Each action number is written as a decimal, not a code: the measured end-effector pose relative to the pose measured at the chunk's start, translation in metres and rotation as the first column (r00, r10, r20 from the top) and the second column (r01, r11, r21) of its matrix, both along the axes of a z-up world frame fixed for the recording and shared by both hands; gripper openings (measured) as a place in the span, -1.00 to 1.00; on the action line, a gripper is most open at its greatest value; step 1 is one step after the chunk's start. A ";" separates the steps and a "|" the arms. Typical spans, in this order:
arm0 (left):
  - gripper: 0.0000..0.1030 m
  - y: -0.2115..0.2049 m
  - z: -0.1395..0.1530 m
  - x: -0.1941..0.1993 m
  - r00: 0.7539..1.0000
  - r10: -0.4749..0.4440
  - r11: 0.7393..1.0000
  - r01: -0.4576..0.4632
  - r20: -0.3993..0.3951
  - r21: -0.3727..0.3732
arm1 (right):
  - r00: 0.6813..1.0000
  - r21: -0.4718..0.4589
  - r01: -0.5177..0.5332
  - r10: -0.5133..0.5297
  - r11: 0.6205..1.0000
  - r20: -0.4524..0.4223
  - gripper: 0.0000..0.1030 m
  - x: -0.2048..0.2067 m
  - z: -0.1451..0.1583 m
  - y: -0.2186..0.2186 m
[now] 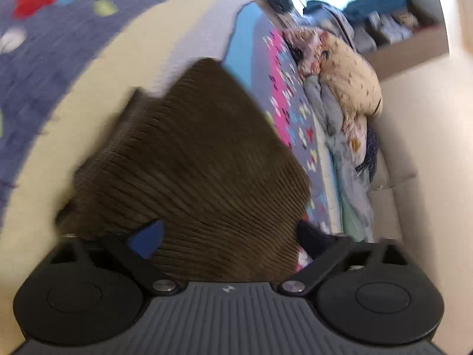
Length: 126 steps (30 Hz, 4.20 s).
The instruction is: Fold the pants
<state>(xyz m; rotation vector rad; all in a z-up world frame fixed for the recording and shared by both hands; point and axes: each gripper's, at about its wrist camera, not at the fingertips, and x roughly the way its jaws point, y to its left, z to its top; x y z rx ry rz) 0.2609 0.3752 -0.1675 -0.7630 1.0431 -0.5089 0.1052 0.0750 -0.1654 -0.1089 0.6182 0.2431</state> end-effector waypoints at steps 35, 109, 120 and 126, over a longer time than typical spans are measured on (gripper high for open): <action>0.99 -0.055 0.015 -0.059 0.938 -0.263 0.850 0.114 0.226 0.514 | 0.973 0.058 0.178 -0.167 0.982 -0.162 0.50 0.198 0.000 -0.048; 1.00 -0.033 0.120 0.013 0.940 -0.118 0.822 -0.088 0.320 0.563 | 0.986 0.407 0.143 -0.094 0.902 -0.138 0.99 0.002 0.044 -0.113; 1.00 -0.006 0.037 0.045 0.991 -0.092 0.870 0.033 0.096 0.491 | 0.924 0.524 0.277 -0.074 0.805 -0.374 0.99 0.048 0.003 -0.120; 1.00 -0.010 0.000 0.067 0.991 -0.132 0.877 0.102 0.032 0.469 | 0.888 0.577 0.335 -0.044 0.744 -0.459 0.99 0.082 -0.029 -0.126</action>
